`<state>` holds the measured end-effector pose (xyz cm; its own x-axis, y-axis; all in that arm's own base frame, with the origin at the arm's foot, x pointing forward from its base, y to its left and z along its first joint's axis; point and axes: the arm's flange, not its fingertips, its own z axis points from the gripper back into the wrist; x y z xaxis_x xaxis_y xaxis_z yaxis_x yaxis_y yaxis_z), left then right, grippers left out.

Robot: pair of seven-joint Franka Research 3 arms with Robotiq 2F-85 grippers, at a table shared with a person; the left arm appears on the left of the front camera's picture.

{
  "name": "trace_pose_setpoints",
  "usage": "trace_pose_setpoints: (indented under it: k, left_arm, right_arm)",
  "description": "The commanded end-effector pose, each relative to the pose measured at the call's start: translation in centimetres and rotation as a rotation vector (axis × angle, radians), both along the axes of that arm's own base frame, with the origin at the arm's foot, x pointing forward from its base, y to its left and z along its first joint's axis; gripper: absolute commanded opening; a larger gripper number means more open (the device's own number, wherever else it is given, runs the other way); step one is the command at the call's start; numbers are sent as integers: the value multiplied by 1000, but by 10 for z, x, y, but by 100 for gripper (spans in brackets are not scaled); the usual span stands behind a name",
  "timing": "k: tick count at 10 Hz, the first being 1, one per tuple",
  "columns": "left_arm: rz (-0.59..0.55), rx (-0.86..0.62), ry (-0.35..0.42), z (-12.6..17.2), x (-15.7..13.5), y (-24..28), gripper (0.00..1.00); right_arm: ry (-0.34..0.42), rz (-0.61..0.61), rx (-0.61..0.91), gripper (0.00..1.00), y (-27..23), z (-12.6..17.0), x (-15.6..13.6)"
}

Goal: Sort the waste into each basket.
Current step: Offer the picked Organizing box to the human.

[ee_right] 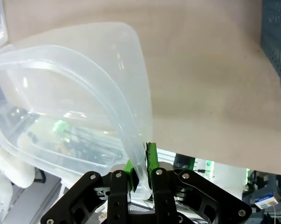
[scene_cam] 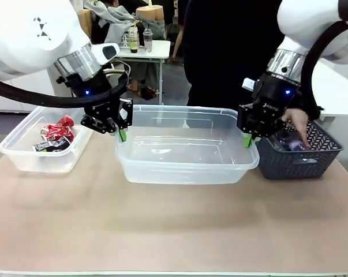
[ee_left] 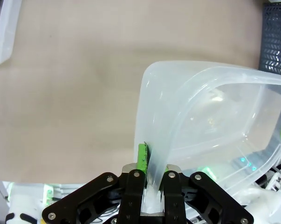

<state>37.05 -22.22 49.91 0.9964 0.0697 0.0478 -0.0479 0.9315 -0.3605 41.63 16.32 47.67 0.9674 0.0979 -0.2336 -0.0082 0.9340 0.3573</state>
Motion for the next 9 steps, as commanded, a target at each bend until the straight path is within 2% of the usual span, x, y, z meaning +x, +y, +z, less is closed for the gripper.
trace_pose_setpoints:
  k: [1,9]
  left_arm:
    - [24,-7,-10,3,0,5,0]
    - [24,-7,-10,3,0,5,0]
  right_arm:
    - [2,-6,-2,0,-2,0,0]
    - [2,-6,-2,0,-2,0,0]
